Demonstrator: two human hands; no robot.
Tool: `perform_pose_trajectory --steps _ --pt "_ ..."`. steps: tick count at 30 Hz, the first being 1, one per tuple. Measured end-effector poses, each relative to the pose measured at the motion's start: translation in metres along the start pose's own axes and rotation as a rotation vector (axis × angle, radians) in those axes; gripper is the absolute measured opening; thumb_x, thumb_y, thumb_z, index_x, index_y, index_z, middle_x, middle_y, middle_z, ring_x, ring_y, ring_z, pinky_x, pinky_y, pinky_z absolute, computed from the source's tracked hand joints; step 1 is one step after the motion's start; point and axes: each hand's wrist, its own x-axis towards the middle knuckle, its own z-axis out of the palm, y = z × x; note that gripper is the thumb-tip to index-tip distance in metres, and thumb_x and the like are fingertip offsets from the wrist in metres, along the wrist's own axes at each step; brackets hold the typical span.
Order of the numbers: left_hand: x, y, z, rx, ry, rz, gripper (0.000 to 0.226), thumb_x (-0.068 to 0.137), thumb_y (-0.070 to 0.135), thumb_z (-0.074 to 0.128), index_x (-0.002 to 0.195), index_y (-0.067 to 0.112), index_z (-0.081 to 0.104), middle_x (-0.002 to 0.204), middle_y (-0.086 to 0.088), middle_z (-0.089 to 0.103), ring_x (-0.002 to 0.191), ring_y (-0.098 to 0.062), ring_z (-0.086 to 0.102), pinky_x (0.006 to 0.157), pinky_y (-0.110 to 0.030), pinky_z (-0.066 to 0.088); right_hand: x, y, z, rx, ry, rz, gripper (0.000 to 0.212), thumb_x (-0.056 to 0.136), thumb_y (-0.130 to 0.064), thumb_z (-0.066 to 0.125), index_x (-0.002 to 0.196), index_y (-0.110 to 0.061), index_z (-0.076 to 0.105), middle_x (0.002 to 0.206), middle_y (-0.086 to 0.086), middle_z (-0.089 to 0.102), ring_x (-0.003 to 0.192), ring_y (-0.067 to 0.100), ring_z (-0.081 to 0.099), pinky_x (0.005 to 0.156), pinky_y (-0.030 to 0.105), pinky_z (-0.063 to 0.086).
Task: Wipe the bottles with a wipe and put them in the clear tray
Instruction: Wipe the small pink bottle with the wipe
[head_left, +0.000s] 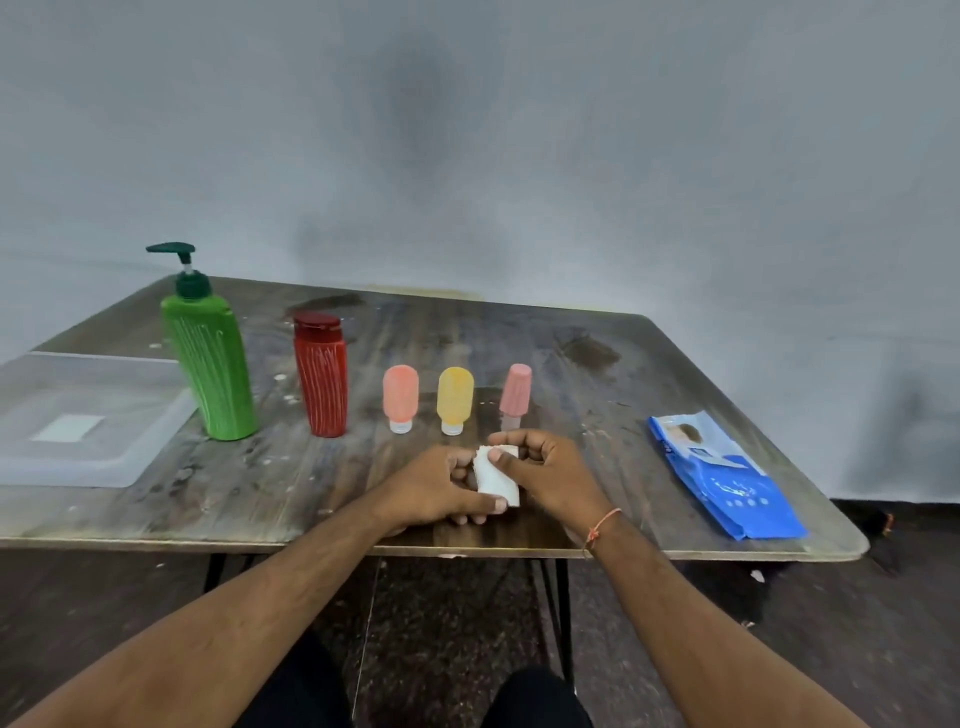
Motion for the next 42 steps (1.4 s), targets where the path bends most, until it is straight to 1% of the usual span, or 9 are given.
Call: perform_pose_trajectory --steps 7,14,19,22,26,30,35,39,42 --pt "0.009 -0.009 -0.005 -0.186 0.146 -0.055 0.022 0.095 0.023 0.078 0.109 0.007 0.074 0.092 -0.015 0.079 0.076 -0.021 0.074 0.055 -0.02 0.054 0.002 0.014 -0.003 0.144 0.014 0.088 0.024 0.099 -0.019 0.077 0.123 -0.016 0.076 0.106 0.011 0.08 0.079 0.016 0.072 0.059 0.026 0.06" --pt "0.016 -0.016 -0.007 -0.337 0.234 -0.051 0.021 0.1 0.02 0.071 0.118 0.01 0.07 0.098 -0.013 0.08 0.082 -0.023 0.076 0.059 -0.024 0.059 0.006 0.016 -0.006 0.21 -0.116 0.109 0.056 0.089 -0.003 0.084 0.138 -0.019 0.062 0.105 0.019 0.08 0.083 0.026 0.075 0.07 0.029 0.064" --pt "0.017 -0.016 -0.007 -0.39 0.327 -0.076 0.018 0.105 0.028 0.062 0.115 0.017 0.073 0.103 -0.014 0.078 0.088 -0.026 0.075 0.067 -0.033 0.063 0.003 0.021 -0.008 0.228 -0.034 0.101 0.039 0.093 0.001 0.078 0.13 -0.013 0.072 0.105 0.012 0.081 0.091 0.025 0.078 0.078 0.029 0.065" --pt "0.017 -0.012 -0.009 -0.409 0.239 -0.06 0.029 0.098 0.033 0.072 0.125 0.022 0.07 0.111 -0.003 0.079 0.099 -0.021 0.077 0.069 -0.031 0.064 0.001 0.022 -0.007 0.179 -0.03 0.072 0.034 0.095 0.002 0.074 0.122 -0.019 0.079 0.106 0.006 0.082 0.096 0.023 0.079 0.078 0.031 0.065" --pt "0.019 -0.016 -0.005 -0.289 0.172 -0.059 0.038 0.089 0.023 0.084 0.125 0.018 0.071 0.102 -0.008 0.08 0.082 -0.016 0.072 0.064 -0.022 0.06 0.001 0.02 -0.006 0.172 -0.005 0.064 0.034 0.099 0.002 0.066 0.122 -0.02 0.08 0.113 0.006 0.081 0.092 0.022 0.077 0.075 0.032 0.064" --pt "0.019 -0.015 -0.002 -0.328 0.234 -0.034 0.032 0.089 0.021 0.084 0.119 0.016 0.073 0.099 -0.011 0.08 0.078 -0.017 0.069 0.065 -0.025 0.059 0.003 0.021 -0.008 0.284 0.04 0.078 0.038 0.093 -0.017 0.081 0.13 -0.016 0.075 0.108 0.012 0.078 0.086 0.023 0.072 0.069 0.031 0.063" --pt "0.021 -0.013 0.003 -0.319 0.267 -0.025 0.032 0.089 0.023 0.083 0.119 0.019 0.072 0.1 -0.005 0.081 0.079 -0.017 0.072 0.064 -0.025 0.059 -0.001 0.015 -0.003 0.119 0.044 0.1 0.028 0.088 -0.024 0.088 0.113 -0.014 0.08 0.1 0.006 0.081 0.078 0.014 0.072 0.066 0.024 0.06" --pt "0.029 -0.01 0.007 -0.26 0.319 -0.055 0.028 0.095 0.03 0.078 0.121 0.022 0.07 0.109 0.002 0.079 0.078 -0.021 0.077 0.063 -0.03 0.061 -0.002 0.019 -0.008 0.402 0.186 0.112 0.016 0.098 -0.009 0.075 0.113 -0.009 0.077 0.109 0.013 0.081 0.092 0.022 0.075 0.068 0.031 0.059" --pt "0.046 -0.012 0.014 -0.139 0.369 -0.063 0.049 0.096 0.032 0.076 0.141 0.021 0.061 0.133 0.01 0.069 0.074 -0.022 0.078 0.064 -0.032 0.063 -0.003 0.018 -0.013 0.599 0.262 0.109 0.015 0.101 -0.001 0.065 0.113 -0.007 0.071 0.108 0.013 0.08 0.095 0.026 0.076 0.072 0.033 0.062"
